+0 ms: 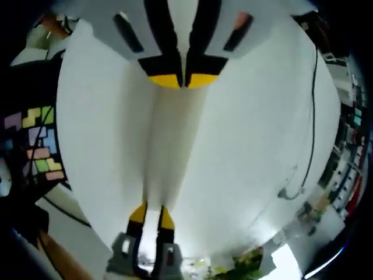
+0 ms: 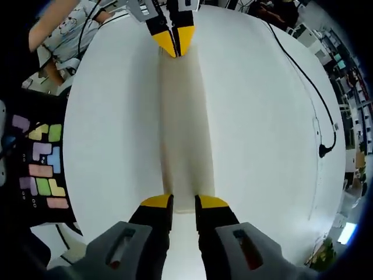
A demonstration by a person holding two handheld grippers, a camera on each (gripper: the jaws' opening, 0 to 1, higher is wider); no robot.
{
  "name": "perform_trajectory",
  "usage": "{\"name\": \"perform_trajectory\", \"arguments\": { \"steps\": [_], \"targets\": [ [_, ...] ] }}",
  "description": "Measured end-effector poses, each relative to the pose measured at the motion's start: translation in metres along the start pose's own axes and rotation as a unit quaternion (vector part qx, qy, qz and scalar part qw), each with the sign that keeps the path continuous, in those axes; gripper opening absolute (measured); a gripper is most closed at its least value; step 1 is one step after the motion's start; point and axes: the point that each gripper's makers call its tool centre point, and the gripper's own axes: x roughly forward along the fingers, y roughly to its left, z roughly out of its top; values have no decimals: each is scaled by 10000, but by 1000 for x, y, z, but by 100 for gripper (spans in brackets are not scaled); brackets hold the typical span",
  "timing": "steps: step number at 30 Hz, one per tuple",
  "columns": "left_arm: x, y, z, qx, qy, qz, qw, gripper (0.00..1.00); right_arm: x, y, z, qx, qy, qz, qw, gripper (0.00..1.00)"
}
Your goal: Arrange the utensils inside the cutlery case until each visible utensil rests in its matching compartment.
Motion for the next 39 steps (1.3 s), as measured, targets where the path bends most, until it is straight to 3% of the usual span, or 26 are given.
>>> {"name": "perform_trajectory", "arguments": {
  "steps": [4,7,20,23,31,39],
  "targets": [
    [-6,2,-16,320,556,-79,9979,6,0,0,0,-55,82,10,10000,15],
    [-8,-3,-20,286,787,-229,9962,6,0,0,0,-59,83,23,9999,15],
    [-5,-2,-20,393,1249,-403,9906,8,-1,-1,0,-19,-122,41,9999,15],
    [-5,-1,-21,185,1344,-457,9897,8,-1,-1,1,-6,-111,49,9999,15],
    [-6,-4,-22,430,1367,-399,9889,8,-1,-2,0,20,-181,39,9998,15],
    [-6,-1,-23,205,1165,-257,9926,7,-1,-2,2,40,-212,24,9998,15]
  ]
}}
